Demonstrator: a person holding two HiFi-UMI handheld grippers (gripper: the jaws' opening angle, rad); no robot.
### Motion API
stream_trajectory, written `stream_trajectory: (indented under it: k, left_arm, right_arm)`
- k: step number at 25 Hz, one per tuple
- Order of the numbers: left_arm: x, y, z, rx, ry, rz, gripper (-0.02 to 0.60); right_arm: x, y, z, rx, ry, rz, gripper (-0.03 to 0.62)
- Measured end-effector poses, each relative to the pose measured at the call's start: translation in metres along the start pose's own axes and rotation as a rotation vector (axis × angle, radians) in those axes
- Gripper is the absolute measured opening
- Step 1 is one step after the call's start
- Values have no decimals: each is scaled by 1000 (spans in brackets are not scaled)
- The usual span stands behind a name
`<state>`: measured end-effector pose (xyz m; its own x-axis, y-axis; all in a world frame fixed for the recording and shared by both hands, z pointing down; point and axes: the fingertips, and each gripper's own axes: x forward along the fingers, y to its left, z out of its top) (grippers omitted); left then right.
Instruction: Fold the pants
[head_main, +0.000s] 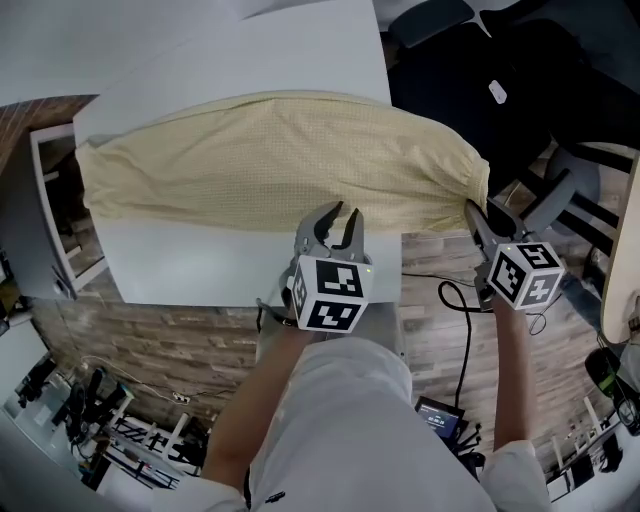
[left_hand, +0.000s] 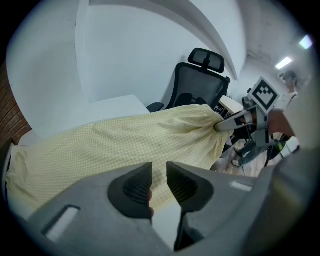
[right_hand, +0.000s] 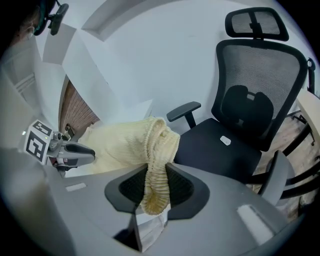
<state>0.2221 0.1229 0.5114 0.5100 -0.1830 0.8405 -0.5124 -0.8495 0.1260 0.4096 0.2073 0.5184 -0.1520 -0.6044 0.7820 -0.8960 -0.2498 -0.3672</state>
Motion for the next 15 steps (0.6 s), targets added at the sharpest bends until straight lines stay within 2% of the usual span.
stream_trajectory:
  k: [9, 15]
  left_arm:
    - [-24, 14, 8, -13, -44, -27, 95]
    - [-48, 31, 10, -37, -81, -55, 93]
  right_arm:
    - [-26, 51, 35, 31, -62, 69, 95]
    - [-33, 101, 56, 8, -73, 131, 91]
